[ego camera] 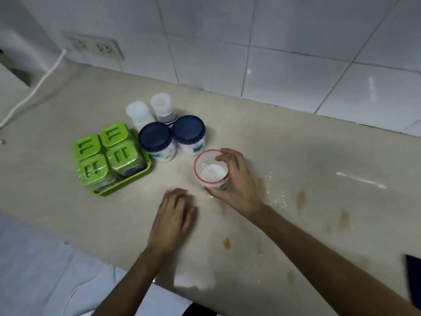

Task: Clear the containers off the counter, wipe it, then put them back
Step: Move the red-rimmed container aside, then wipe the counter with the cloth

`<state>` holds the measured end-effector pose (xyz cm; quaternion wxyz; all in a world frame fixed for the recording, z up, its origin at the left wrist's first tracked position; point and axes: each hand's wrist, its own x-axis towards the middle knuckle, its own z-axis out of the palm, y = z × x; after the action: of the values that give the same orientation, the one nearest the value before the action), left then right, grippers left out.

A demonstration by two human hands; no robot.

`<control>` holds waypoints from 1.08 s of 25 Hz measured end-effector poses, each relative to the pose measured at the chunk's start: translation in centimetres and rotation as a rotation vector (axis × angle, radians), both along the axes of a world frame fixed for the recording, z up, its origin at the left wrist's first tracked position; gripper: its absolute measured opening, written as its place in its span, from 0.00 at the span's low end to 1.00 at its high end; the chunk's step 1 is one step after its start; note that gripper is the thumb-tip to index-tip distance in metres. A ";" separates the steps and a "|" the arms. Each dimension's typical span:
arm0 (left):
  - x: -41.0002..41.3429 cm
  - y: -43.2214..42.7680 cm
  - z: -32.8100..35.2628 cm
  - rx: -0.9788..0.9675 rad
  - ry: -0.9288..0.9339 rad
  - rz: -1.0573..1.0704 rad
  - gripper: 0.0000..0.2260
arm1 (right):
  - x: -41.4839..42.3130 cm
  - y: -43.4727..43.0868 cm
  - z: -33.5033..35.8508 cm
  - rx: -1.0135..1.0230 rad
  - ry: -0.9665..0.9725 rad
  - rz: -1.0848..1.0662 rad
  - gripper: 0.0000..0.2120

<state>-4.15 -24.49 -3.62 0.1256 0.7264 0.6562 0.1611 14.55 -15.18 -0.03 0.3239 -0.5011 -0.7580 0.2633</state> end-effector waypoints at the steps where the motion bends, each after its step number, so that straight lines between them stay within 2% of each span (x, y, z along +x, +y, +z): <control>1: -1.1 -1.0 -0.4 0.012 -0.009 0.013 0.15 | -1.9 -0.5 -0.3 -0.004 -0.002 0.009 0.32; 6: -3.8 -4.7 -1.5 0.047 -0.059 0.062 0.15 | -9.0 -1.8 -1.0 -0.054 0.003 0.007 0.31; 9: -5.4 -6.1 -1.7 0.048 -0.112 0.013 0.14 | -10.9 -2.8 -1.3 -0.065 0.039 -0.033 0.30; 11: -2.8 -5.6 -1.2 0.023 -0.124 -0.133 0.14 | -7.3 -3.6 -1.5 -0.066 0.030 -0.212 0.30; 15: -2.3 -5.0 -1.5 0.048 -0.128 -0.112 0.13 | -6.6 -3.5 -1.4 -0.072 -0.045 -0.120 0.34; 18: -1.8 -5.6 -1.6 0.076 -0.114 -0.113 0.14 | -3.9 -6.4 -1.9 -0.021 -0.110 -0.135 0.29; 21: -1.1 -5.9 -2.0 0.065 -0.079 -0.129 0.15 | 0.7 -12.3 -3.6 -0.082 -0.160 -0.196 0.26; 27: 10.6 -6.4 -1.9 0.019 -0.065 -0.597 0.17 | 15.2 -24.1 -3.8 -0.173 -0.293 -0.582 0.26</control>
<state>6.46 -30.87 -5.50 0.1814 0.8829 0.4076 0.1465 29.73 -39.24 -3.84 0.2292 -0.7547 -0.5965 0.1482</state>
